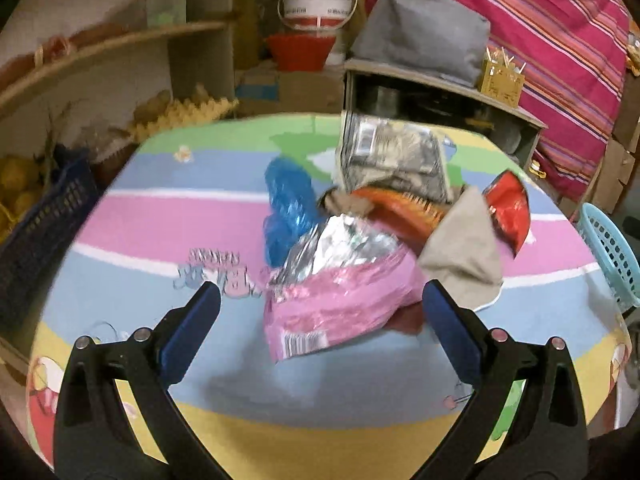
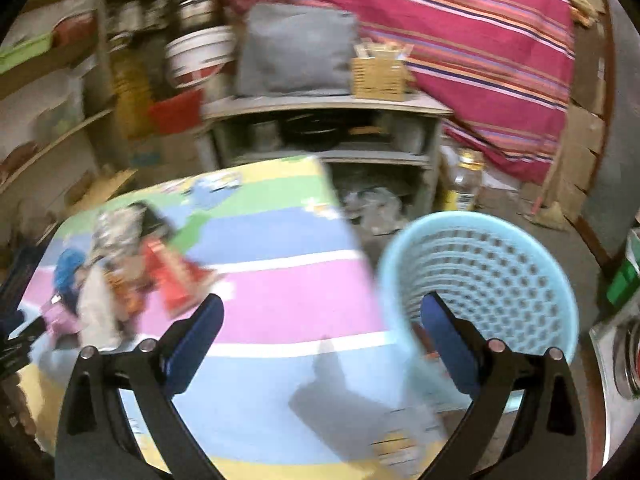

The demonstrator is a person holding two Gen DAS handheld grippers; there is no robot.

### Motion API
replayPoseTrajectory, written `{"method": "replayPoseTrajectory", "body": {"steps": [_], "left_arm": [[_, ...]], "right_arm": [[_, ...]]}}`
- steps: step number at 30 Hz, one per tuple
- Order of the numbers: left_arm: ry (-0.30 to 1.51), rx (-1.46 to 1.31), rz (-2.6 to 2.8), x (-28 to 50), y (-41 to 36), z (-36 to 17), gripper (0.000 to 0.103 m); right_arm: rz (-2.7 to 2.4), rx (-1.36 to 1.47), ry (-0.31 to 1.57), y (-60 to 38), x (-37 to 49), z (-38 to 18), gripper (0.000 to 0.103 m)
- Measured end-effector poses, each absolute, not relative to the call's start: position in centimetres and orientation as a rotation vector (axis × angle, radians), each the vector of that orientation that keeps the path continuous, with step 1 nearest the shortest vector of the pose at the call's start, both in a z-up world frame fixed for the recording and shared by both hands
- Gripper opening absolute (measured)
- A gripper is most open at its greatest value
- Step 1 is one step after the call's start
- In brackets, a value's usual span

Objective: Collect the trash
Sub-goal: 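Return both tools to the table and grasp the pink foil bag with the left tool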

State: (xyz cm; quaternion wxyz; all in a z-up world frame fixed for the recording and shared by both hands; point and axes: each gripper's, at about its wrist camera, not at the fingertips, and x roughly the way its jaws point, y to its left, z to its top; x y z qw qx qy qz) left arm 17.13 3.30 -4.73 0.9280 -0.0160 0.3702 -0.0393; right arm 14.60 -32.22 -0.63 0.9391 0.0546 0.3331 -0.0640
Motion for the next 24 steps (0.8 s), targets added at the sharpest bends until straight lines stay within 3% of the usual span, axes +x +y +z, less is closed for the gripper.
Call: {"method": "replayPoseTrajectory", "body": {"steps": [6,8,12,14,15,24], "left_arm": [[0.824,-0.089,-0.124,19.6,4.1,-6.2,0.096],[0.844,-0.1,-0.147,20.6,4.2,-6.7,0.084],[0.878,-0.135,-0.175,21.7,4.7,-7.8,0.072],[0.875,-0.171,-0.202,21.7,5.0,-7.8,0.054],[0.873,-0.183,-0.216,21.6,5.2,-7.6,0.05],[0.803,-0.185,-0.17,19.5,6.9,-5.9,0.039]], "right_arm": [[-0.034,0.046,0.738,-26.2,15.6,-2.2,0.097],[-0.019,0.025,0.748,-25.0,15.7,-2.5,0.097],[-0.013,0.009,0.759,-24.4,16.0,-2.8,0.097],[-0.012,0.016,0.759,-24.3,16.1,-2.8,0.097],[-0.012,0.02,0.76,-24.4,16.2,-2.8,0.097],[0.009,0.013,0.775,-22.8,17.1,-3.1,0.097]]}}
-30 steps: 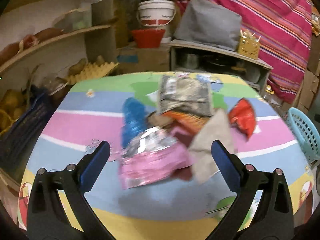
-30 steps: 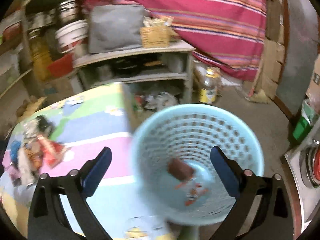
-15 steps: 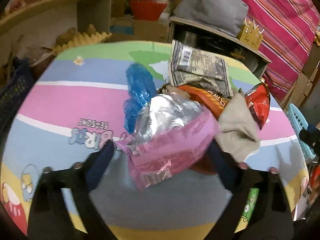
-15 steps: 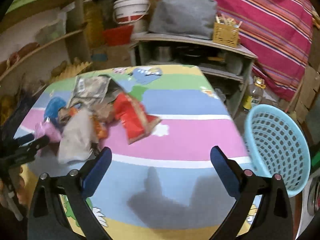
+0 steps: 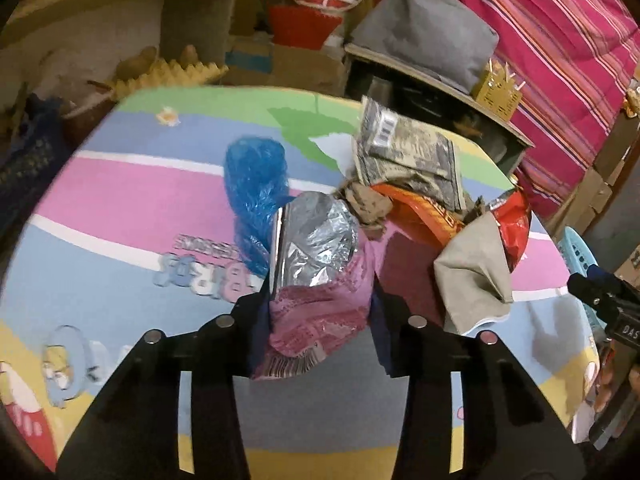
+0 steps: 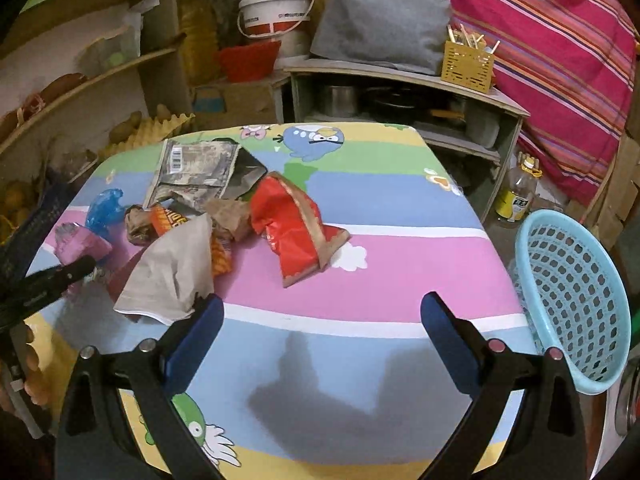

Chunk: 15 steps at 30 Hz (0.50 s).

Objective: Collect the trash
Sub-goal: 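Return both tools to the table and grasp the pink foil bag with the left tool, then grasp the beige cloth with the right tool and lift it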

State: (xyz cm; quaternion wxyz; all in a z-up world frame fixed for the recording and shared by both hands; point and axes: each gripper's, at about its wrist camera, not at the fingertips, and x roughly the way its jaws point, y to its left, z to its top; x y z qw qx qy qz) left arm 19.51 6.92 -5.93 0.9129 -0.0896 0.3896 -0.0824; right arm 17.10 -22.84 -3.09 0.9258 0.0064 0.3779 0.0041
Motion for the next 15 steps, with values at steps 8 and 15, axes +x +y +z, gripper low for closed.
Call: {"method": "replayPoseTrajectory", "body": {"steps": [8,15], "left_arm": [[0.729,-0.115,-0.098,17.5,8.8,-3.3,0.027],[0.719,-0.114,-0.059,16.7,11.3,-2.5,0.024]], "right_arm": [[0.079,-0.051,0.767,-17.6,18.6,-3.6,0.097],[0.102,-0.087,0.797,-14.4,20.6,-5.4,0.097]]}}
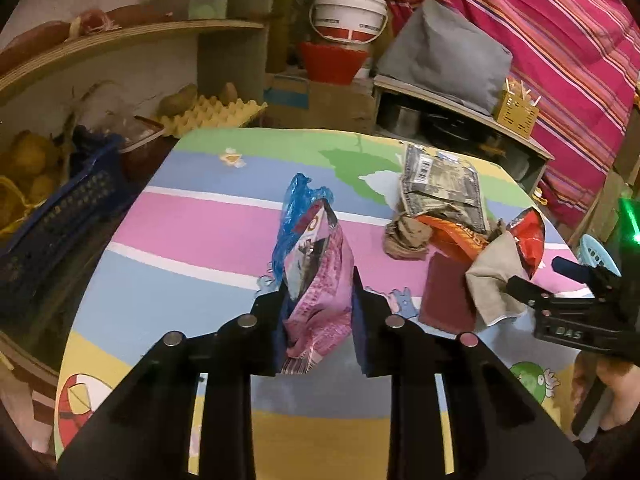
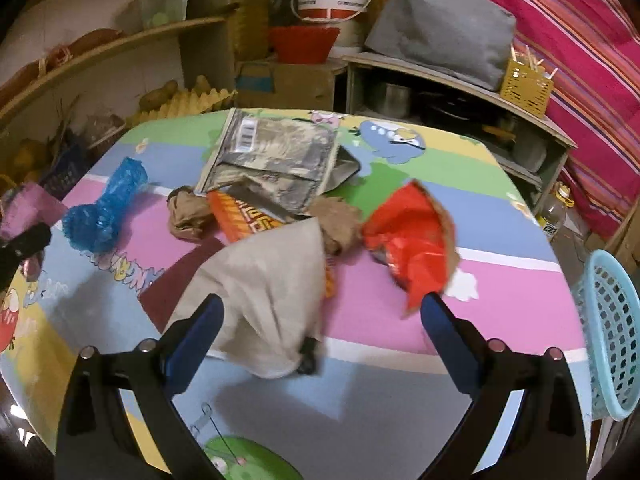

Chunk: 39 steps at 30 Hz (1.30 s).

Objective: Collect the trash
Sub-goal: 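Grasp the beige cloth with the right tool and lift it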

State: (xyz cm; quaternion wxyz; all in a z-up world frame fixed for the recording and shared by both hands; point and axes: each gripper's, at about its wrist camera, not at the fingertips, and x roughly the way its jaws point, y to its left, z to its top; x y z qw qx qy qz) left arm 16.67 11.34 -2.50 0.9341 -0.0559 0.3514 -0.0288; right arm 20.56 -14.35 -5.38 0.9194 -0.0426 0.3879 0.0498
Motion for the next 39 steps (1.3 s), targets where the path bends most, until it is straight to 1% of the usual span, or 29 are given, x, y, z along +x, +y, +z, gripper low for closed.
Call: {"method": "replayPoseTrajectory", "body": {"steps": [3,5,7,8,9,10,13,16,26,39], "left_arm": [[0.714,-0.107,-0.036,16.4,11.9,-2.4,0.024],[0.712,-0.103,-0.022,16.3,12.1,-2.3,0.024],[0.707,-0.097,-0.013,16.2,12.2,-2.1,0.024],[0.704,-0.094,-0.011,16.1,12.3,-2.0,0.024],[0.701,-0.091,-0.008,16.1,12.3,-1.9,0.024],[0.699,-0.09,-0.006,16.0,12.3,-1.9,0.024],[0.696,-0.086,-0.004,15.9,12.0,-1.6,0.024],[0.692,-0.075,0.0,15.7,11.6,-1.4,0.024],[0.675,-0.079,-0.001,15.0,9.9,-0.5,0.024],[0.632,-0.059,-0.021,14.9,4.6,1.7,0.024]], "right_arm": [[0.103,-0.096,0.813,-13.7,21.0,-6.1,0.096],[0.113,-0.098,0.831,-13.3,21.3,-6.7,0.092],[0.128,-0.096,0.838,-13.1,21.2,-7.0,0.08],[0.136,-0.094,0.836,-13.1,21.1,-7.0,0.077],[0.151,-0.091,0.834,-13.1,21.0,-6.9,0.068],[0.169,-0.088,0.832,-13.0,20.9,-6.7,0.053],[0.198,-0.086,0.827,-13.1,20.7,-6.3,0.041],[0.199,-0.099,0.815,-13.3,20.2,-6.0,0.035],[0.204,-0.057,0.736,-16.7,18.1,-2.0,0.034],[0.151,-0.051,0.641,-23.1,16.0,1.5,0.034]]}}
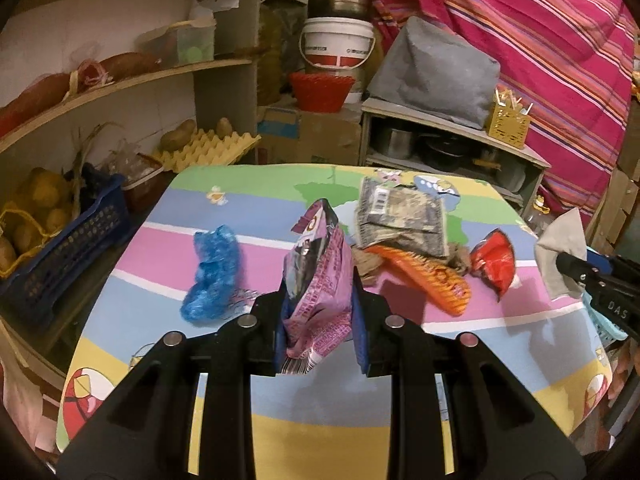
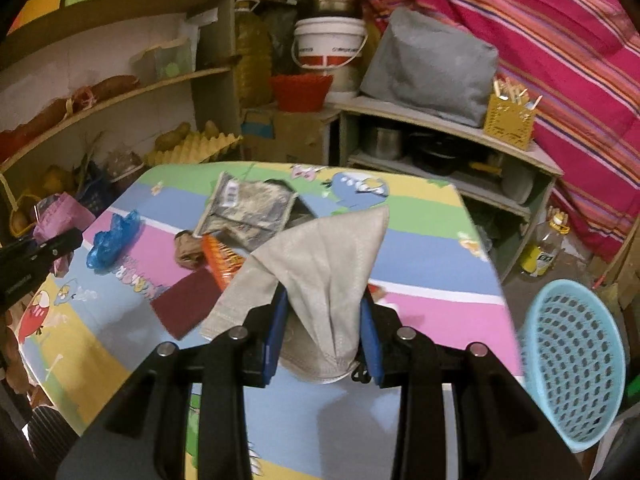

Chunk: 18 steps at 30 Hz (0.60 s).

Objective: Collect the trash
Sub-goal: 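Grasp the beige cloth with the right tool and lift it, then carry the pink bag and beige cloth over the blue basket and release both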

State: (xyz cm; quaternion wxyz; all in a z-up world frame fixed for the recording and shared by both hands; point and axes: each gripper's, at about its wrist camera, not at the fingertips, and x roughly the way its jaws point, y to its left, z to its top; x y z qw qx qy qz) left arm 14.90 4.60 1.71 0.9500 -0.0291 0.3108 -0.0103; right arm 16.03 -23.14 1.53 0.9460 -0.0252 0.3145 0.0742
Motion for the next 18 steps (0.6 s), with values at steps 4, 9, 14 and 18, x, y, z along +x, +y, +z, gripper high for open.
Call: {"method": "replayPoseTrajectory", "body": {"steps": [4,9,14,18], "left_arm": [[0.616,-0.065,-0.045,15.2,2.3,2.5,0.024],[0.603,-0.056,-0.085,15.8,-1.1,3.2,0.025],[0.594,-0.039,-0.148,16.4,-5.4,3.8,0.025],[0.589,-0.011,-0.19,16.8,-8.9,4.0,0.025]], "right_arm": [[0.115,-0.027,0.622,-26.4,15.6,2.5,0.034],[0.048,0.017,0.604,-31.7,14.9,3.4,0.034],[-0.022,0.057,0.596,-36.9,14.2,3.8,0.034],[-0.079,0.086,0.598,-41.0,13.6,3.7,0.034]]}}
